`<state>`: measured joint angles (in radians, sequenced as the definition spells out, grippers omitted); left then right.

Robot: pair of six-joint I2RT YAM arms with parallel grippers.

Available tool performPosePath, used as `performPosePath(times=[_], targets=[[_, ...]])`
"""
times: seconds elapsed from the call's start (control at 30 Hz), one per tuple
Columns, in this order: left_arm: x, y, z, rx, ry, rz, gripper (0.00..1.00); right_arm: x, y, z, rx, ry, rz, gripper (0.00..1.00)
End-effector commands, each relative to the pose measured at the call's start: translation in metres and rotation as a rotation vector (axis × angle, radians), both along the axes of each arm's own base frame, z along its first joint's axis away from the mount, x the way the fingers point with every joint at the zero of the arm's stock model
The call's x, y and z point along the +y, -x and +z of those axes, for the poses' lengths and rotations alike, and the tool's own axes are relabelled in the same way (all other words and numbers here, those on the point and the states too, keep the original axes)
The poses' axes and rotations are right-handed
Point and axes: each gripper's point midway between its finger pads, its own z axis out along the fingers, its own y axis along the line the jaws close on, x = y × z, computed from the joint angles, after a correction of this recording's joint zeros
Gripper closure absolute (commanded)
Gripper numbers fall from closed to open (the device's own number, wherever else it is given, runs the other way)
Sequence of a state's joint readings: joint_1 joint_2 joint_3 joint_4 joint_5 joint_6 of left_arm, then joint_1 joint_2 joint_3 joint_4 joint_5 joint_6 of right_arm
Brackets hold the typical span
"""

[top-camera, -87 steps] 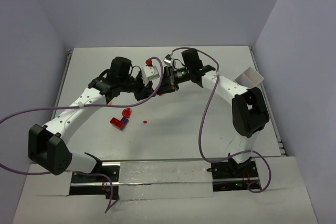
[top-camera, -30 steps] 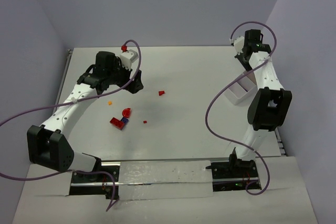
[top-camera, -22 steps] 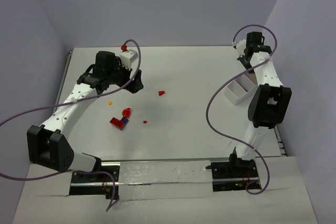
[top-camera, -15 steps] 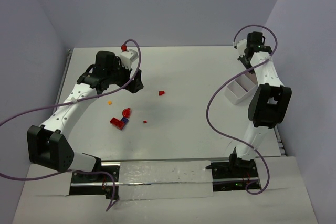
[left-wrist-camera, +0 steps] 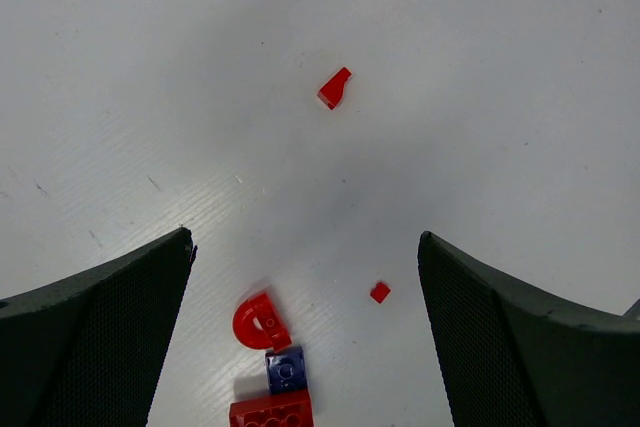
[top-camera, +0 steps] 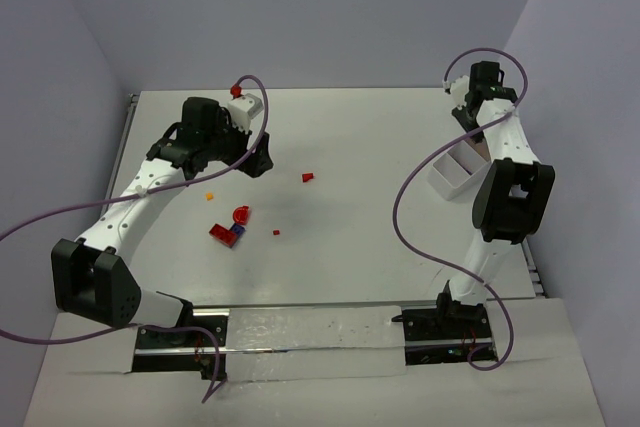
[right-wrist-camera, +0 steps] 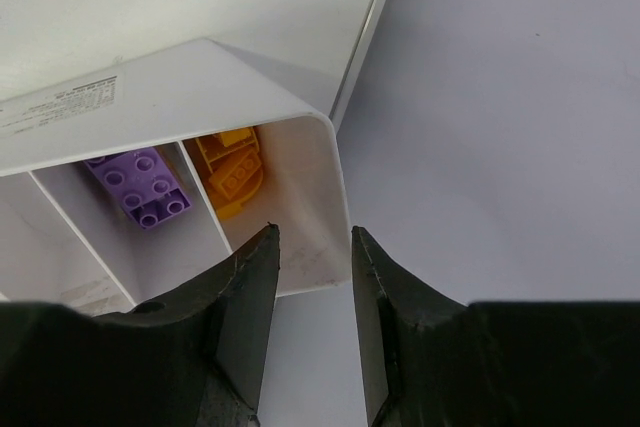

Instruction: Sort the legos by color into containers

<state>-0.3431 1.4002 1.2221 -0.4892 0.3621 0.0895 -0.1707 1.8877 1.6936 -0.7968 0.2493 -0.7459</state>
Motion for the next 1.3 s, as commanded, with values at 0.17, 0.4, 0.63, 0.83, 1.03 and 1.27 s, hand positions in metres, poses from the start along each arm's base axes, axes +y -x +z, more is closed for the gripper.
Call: performPosePath(times=[0.17, 0.4, 0.63, 0.83, 1.03, 1.27], targets=[[0.041, -0.023, 0.022, -0.078, 0.023, 0.149, 0.01, 0.033, -0.003, 0.037, -0.074, -0.127, 0.023, 0.56], [0.108, -0.027, -0.032, 0.012, -0.171, 0.286, 0.08, 0.105, 0.003, 0.085, -0.176, -0.249, 0.11, 0.16], [0.136, -0.001, -0.094, 0.116, -0.296, -0.059, 0.17, 0.184, 0.019, 0.105, -0.182, -0.452, 0.202, 0.0], [0.162, -0.01, -0.13, 0.16, -0.356, -0.135, 0.27, 0.213, 0.031, 0.106, -0.176, -0.53, 0.227, 0.0], [0.16, -0.013, -0.151, 0.12, -0.37, -0.32, 0.39, 0.214, 0.036, 0.094, -0.147, -0.539, 0.214, 0.0], [0.153, -0.02, -0.164, 0.109, -0.324, -0.45, 0.42, 0.211, 0.037, 0.09, -0.138, -0.523, 0.208, 0.0]])
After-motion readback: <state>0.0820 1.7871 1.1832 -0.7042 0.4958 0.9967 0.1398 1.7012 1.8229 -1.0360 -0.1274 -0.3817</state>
